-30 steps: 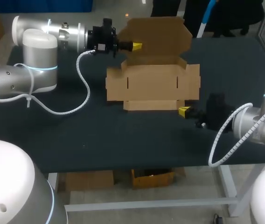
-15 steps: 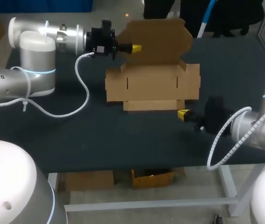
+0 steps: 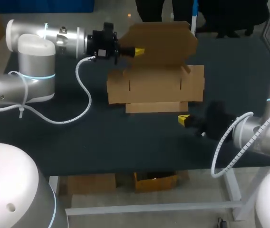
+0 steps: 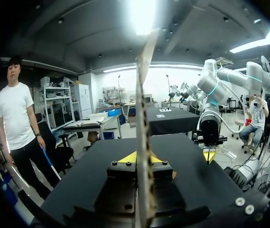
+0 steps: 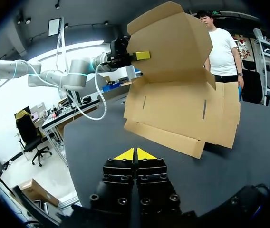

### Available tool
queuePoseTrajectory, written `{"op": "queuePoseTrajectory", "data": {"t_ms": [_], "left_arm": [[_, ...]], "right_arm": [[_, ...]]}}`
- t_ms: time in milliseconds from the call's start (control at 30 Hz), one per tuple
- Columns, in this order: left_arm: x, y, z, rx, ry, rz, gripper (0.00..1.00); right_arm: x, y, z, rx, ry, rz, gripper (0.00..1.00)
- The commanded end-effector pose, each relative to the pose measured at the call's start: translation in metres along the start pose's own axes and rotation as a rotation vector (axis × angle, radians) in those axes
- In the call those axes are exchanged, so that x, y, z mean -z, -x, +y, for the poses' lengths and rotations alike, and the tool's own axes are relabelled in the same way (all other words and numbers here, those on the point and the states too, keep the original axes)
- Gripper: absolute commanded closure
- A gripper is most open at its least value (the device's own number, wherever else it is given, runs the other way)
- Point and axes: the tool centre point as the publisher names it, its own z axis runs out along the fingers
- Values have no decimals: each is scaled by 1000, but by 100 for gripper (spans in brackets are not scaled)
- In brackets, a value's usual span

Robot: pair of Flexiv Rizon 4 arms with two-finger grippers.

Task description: Assemble the packaging by folding the flat box into shape, placing the metal phone stand inside, and closing the box properly

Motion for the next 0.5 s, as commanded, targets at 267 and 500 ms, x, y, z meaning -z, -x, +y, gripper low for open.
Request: {"op": "queuePoseTrajectory", "data": {"t_ms": [267,500], "left_arm": [[-2,-8,3,-10,-13,39,100],[-3,-8,5,-12,-15,62,100]], "right_arm": [[-27,-2,-3,-3,-12,30,100],[-39,-4,-4,-6,-15,36,100]]}}
